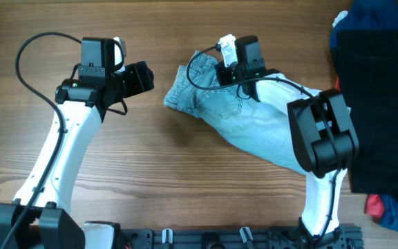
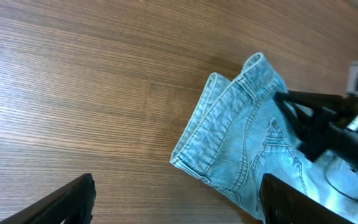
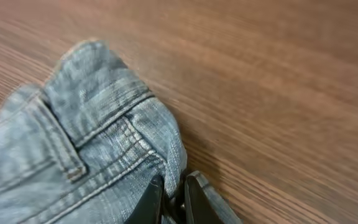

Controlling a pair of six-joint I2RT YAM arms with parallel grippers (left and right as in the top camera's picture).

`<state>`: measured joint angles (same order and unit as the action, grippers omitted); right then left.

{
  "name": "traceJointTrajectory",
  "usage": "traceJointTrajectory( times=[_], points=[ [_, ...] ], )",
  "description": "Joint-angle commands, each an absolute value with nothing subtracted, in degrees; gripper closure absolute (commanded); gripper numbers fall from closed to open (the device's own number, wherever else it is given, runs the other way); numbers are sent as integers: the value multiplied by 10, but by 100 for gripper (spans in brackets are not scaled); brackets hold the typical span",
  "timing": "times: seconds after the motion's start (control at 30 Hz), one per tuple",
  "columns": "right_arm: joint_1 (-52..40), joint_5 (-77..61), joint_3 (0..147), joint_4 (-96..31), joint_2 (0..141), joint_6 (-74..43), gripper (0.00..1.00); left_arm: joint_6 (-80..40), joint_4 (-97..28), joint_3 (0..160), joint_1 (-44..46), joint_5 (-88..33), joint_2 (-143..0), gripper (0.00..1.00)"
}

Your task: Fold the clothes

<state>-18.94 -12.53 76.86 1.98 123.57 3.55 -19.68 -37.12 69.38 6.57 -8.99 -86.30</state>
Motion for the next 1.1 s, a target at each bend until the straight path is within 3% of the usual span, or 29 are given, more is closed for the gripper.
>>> traceJointTrajectory(
  times=[0.0,0.23,0.4,0.7,0.73,0.77,0.83,0.97,1.07],
  points=[
    [-191,-117,773,14,1105,13,96,-200,-369,698,60,-76,-857,17],
    [-191,6,775,55,949,-28,96,-200,-340,702,-7,-76,-839,20],
    [-209,-22,780,33,950,-112,96,-197,-368,748,-74,-102,-831,21],
    [-350,-49,780,93,1036,-248,96,-197,-401,755,-114,-135,-831,23],
    [-365,-70,780,98,1049,-248,90,-197,-401,755,-114,-135,-831,22],
    [-385,-94,780,93,1057,-237,53,-197,-401,755,-115,-135,-831,22],
    [-409,-110,780,60,1047,-187,1,-197,-402,755,-119,-135,-831,22],
    [-398,-89,780,-35,966,-130,1,-197,-408,755,-130,-135,-831,22],
    [-340,-58,780,-158,884,-79,1,-197,-418,755,-129,-140,-832,22]
  ],
)
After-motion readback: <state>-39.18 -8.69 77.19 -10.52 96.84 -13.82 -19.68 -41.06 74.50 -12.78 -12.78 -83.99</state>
